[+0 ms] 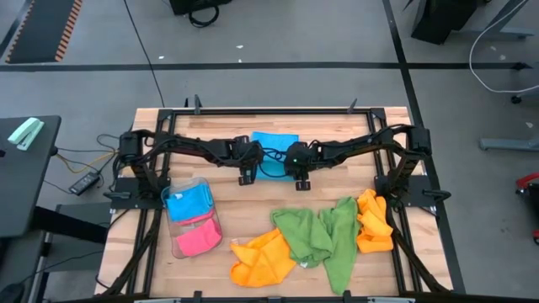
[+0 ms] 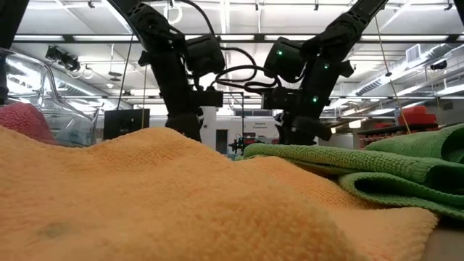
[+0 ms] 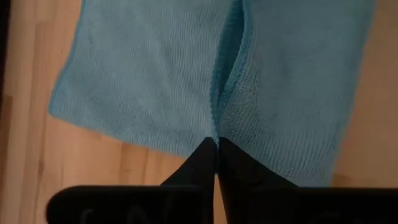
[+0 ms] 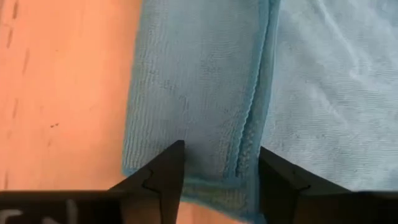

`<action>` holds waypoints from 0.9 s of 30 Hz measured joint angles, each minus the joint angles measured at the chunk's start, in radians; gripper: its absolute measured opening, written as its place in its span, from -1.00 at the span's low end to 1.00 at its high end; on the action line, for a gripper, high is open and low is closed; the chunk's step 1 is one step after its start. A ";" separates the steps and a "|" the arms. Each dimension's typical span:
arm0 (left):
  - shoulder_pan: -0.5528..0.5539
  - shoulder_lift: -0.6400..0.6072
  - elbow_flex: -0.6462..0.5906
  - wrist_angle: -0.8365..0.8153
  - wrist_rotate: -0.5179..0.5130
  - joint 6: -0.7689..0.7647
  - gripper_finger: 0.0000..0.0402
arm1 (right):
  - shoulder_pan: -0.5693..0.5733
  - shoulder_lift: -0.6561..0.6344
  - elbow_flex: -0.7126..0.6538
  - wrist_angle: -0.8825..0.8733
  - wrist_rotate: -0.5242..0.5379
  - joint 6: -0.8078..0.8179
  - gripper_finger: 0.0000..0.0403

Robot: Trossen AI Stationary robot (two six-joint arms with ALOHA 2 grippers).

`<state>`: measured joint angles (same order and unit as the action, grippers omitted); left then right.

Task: Fold microfiber towels
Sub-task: Fold the blue microfiber cloth

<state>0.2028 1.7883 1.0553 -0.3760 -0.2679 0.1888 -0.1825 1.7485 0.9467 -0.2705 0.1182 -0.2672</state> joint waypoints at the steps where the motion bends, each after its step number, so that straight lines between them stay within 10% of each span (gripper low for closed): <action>1: 0.004 0.002 -0.001 -0.008 0.000 -0.001 -0.85 | 0.000 0.000 0.000 -0.001 -0.001 0.001 -0.13; 15: 0.005 0.008 0.000 -0.027 -0.076 -0.020 -0.25 | 0.000 0.001 0.000 -0.017 -0.004 -0.006 -0.10; 27: -0.033 -0.044 0.002 -0.056 -0.040 0.115 -0.21 | -0.002 -0.003 0.072 -0.135 0.011 0.010 -0.10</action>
<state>0.1698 1.7443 1.0573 -0.4324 -0.3080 0.3041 -0.1845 1.7459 1.0183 -0.4055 0.1295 -0.2573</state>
